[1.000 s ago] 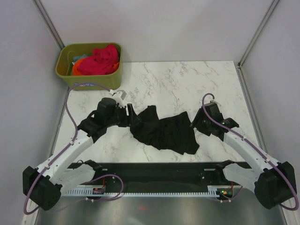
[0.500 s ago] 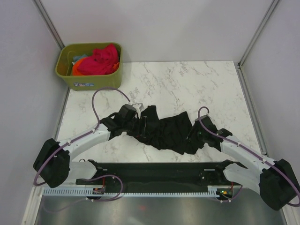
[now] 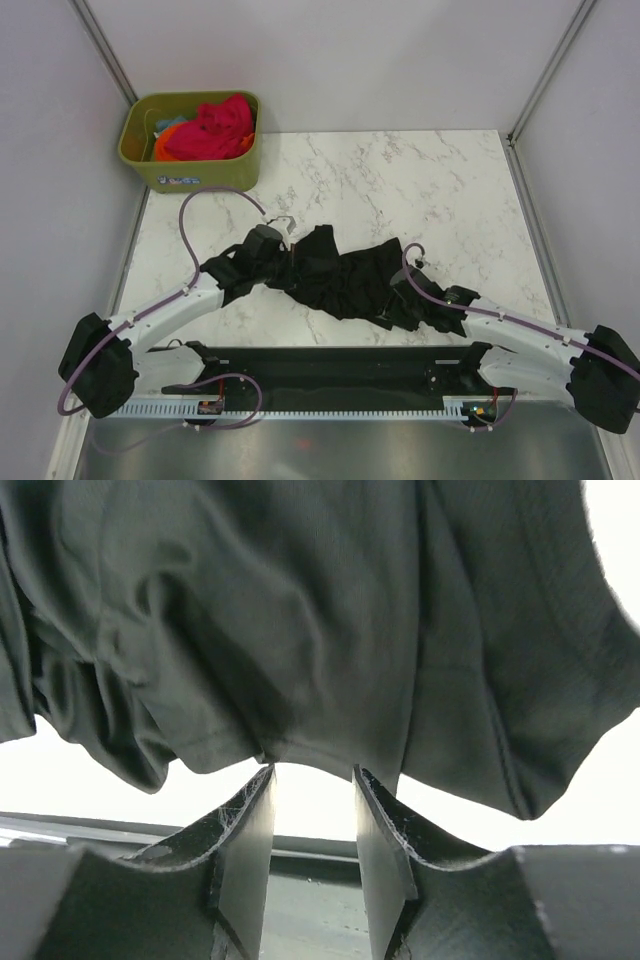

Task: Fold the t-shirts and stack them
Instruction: Flatten the tshirt out

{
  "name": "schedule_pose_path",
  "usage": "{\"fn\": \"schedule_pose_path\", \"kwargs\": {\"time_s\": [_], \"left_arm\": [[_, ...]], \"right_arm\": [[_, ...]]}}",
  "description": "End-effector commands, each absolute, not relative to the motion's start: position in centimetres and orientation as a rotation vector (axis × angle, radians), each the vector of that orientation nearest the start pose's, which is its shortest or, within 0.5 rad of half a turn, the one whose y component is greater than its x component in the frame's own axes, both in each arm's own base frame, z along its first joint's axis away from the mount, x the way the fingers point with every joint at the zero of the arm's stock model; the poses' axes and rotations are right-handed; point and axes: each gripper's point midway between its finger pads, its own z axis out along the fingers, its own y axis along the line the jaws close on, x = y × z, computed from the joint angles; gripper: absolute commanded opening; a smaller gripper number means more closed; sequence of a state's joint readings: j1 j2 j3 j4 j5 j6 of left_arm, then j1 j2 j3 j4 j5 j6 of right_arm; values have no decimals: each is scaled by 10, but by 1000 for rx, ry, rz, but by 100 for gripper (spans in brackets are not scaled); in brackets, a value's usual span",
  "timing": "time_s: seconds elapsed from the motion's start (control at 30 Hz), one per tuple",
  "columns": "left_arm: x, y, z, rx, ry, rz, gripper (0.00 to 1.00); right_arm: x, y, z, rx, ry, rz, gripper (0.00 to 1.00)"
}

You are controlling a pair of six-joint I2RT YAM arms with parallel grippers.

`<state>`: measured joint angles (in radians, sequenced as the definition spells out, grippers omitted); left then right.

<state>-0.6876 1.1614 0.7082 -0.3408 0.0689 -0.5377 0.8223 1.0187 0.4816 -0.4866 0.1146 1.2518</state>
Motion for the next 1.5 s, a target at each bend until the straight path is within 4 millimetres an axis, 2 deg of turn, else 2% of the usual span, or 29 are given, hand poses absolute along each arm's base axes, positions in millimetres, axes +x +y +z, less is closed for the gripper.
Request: {"fn": "schedule_pose_path", "kwargs": {"time_s": [0.0, 0.13, 0.23, 0.43, 0.63, 0.77, 0.97, 1.07, 1.17, 1.2, 1.23, 1.27, 1.3, 1.33, 1.37, 1.4, 1.43, 1.47], "left_arm": [[220, -219, 105, 175, 2435, -638, 2], [217, -216, 99, 150, 2451, -631, 2], [215, -214, 97, 147, 2461, -622, 2], [214, -211, 102, 134, 2443, -625, 2], [210, -208, 98, 111, 2455, -624, 2], [208, -208, 96, 110, 2461, -634, 2], [209, -210, 100, 106, 2455, -645, 2], [209, -214, 104, 105, 2448, -670, 2], [209, -219, 109, 115, 2434, -706, 2], [211, -220, 111, 112, 2425, -711, 2], [214, -219, 114, 102, 2414, -703, 2], [222, -223, 130, 100, 2378, -710, 2], [228, -224, 142, 93, 2352, -705, 2], [240, -221, 153, 73, 2330, -678, 2], [255, -228, 191, 88, 2253, -702, 2], [269, -225, 209, 69, 2210, -666, 2], [288, -219, 220, 43, 2184, -615, 2], [304, -220, 260, 21, 2115, -629, 2]], "right_arm": [[150, 188, 35, 702, 2598, 528, 44], [140, 184, 24, 721, 2607, 511, 42], [139, 180, 22, 730, 2594, 505, 41], [143, 172, 32, 719, 2574, 439, 43], [138, 167, 20, 786, 2583, 412, 44], [143, 176, 23, 844, 2532, 521, 42], [141, 175, 16, 835, 2554, 492, 40], [140, 179, 13, 827, 2565, 499, 36], [143, 191, 15, 822, 2560, 566, 9], [149, 198, 21, 817, 2538, 613, 0], [160, 205, 34, 792, 2499, 634, 0], [169, 208, 46, 753, 2471, 636, 0], [175, 204, 56, 728, 2461, 588, 0], [202, 206, 95, 665, 2379, 590, 0], [222, 194, 115, 655, 2301, 518, 0], [251, 179, 158, 699, 2197, 480, 0], [266, 163, 173, 637, 2167, 388, 0], [282, 150, 192, 647, 2121, 355, 0]]}}
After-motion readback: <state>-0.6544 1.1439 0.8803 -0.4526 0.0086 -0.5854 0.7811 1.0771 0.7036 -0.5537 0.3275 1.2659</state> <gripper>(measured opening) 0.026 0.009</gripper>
